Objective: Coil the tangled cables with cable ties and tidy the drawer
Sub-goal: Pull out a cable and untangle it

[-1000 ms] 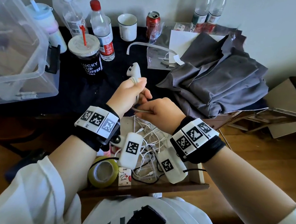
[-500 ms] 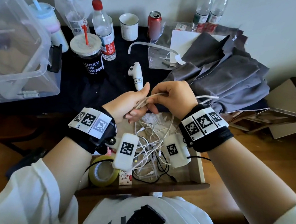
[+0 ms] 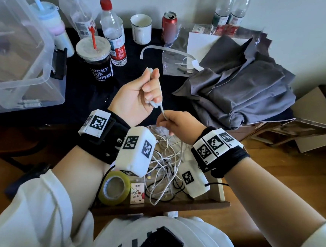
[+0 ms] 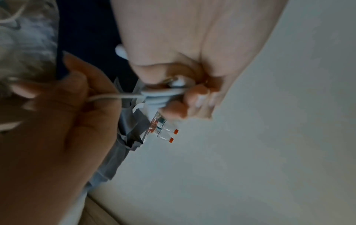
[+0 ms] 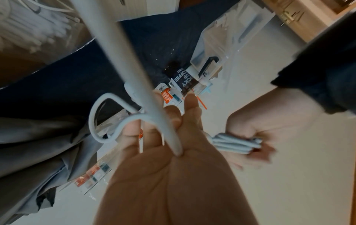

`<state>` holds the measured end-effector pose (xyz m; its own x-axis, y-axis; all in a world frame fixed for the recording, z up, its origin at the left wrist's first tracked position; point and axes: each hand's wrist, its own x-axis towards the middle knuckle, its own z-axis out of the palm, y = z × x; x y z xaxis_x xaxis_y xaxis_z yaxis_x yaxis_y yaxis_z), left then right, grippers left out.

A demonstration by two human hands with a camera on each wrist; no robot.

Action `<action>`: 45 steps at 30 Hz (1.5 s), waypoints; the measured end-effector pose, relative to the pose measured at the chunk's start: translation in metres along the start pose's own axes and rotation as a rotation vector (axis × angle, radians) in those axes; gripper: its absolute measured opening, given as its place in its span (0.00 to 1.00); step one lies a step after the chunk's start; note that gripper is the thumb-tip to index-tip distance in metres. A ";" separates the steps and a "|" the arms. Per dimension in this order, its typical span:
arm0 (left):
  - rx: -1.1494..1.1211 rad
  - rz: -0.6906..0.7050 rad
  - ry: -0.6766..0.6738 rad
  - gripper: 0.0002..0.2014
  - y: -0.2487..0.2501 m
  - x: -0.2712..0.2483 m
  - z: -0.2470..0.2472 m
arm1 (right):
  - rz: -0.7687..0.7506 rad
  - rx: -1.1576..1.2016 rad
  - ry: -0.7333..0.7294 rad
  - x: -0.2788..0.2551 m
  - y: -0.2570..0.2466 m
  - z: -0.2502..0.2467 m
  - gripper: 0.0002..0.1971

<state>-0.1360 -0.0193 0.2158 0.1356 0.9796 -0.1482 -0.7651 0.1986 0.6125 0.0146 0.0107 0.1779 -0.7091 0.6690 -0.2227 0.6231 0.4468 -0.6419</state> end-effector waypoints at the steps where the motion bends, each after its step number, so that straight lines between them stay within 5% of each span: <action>1: 0.043 0.031 0.047 0.14 -0.001 0.002 -0.001 | -0.003 -0.009 -0.021 0.000 -0.003 0.001 0.07; 7: 0.435 0.134 0.265 0.11 -0.013 0.012 -0.011 | -0.092 -0.088 -0.105 -0.003 -0.014 0.000 0.08; 12: 0.732 -0.093 0.284 0.11 -0.021 0.009 -0.024 | -0.143 -0.251 -0.045 -0.002 -0.017 -0.008 0.11; 20: 1.086 -0.365 0.146 0.30 -0.022 0.001 -0.023 | -0.127 0.037 0.096 0.004 0.000 -0.013 0.05; 25: 1.048 -0.347 0.044 0.32 -0.017 -0.004 -0.034 | 0.010 0.249 0.272 0.000 0.014 -0.019 0.04; 28: 1.047 -0.328 0.040 0.18 -0.014 -0.009 -0.039 | 0.071 0.306 0.333 -0.003 0.020 -0.024 0.03; 34: 0.996 -0.282 0.070 0.07 -0.013 -0.009 -0.039 | 0.070 0.150 0.378 0.001 0.026 -0.013 0.04; 38: 0.968 -0.198 0.191 0.14 -0.014 -0.007 -0.043 | -0.009 0.122 0.487 -0.002 0.018 -0.006 0.08; 42: 0.916 -0.159 0.231 0.13 -0.014 -0.006 -0.040 | 0.054 0.189 0.264 -0.004 0.007 -0.001 0.10; 45: 0.943 -0.161 0.245 0.15 -0.014 -0.005 -0.041 | 0.004 0.176 0.256 -0.004 0.008 -0.002 0.10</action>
<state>-0.1518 -0.0286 0.1759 -0.0210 0.9265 -0.3758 0.0808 0.3762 0.9230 0.0229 0.0122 0.1751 -0.5867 0.8084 -0.0478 0.5429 0.3489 -0.7639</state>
